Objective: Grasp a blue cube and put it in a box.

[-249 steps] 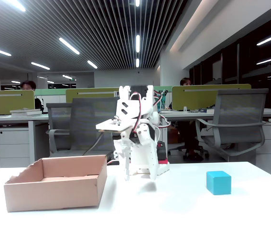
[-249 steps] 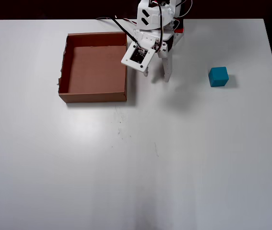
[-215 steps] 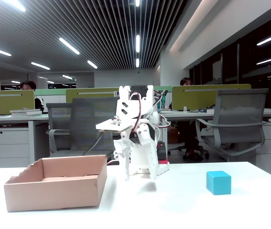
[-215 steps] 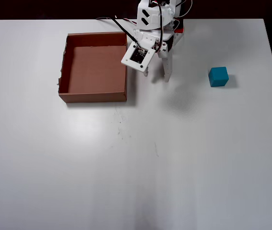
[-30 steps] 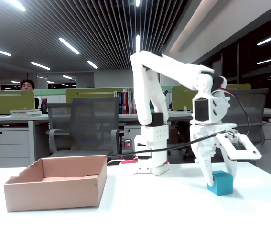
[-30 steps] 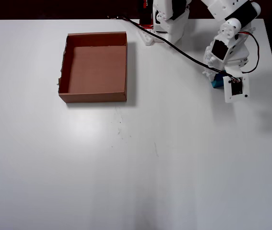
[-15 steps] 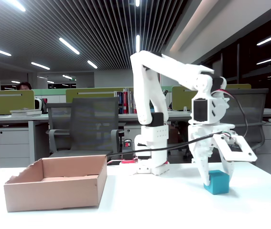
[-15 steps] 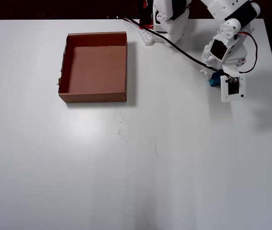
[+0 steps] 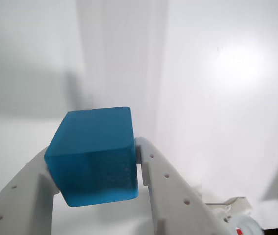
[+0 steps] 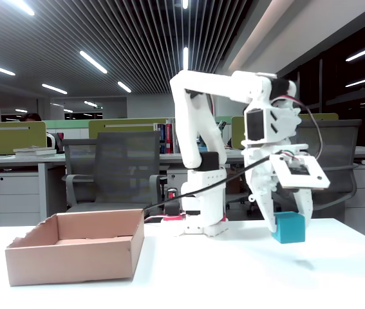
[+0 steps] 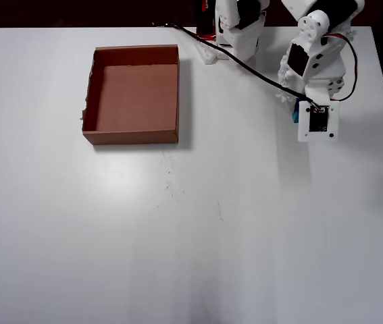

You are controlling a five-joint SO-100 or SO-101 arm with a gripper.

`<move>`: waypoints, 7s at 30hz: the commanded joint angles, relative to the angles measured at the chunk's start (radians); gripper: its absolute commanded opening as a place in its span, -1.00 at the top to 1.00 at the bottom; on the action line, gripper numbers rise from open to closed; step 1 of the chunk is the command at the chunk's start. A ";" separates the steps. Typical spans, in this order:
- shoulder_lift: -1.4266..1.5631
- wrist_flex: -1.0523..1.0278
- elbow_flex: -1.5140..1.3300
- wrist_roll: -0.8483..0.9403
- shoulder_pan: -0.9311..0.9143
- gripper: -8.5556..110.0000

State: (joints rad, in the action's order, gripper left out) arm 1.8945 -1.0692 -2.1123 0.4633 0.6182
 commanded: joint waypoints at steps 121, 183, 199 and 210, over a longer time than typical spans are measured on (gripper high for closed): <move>0.178 0.196 -0.311 0.385 -1.529 0.20; 0.805 -0.160 -0.202 0.318 -0.687 0.56; 1.023 -0.123 -0.476 0.311 -0.568 0.60; 1.147 -0.101 -0.626 0.311 -0.540 0.60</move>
State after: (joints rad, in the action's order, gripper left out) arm 3.0189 -1.1812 -2.7366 0.7762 0.0721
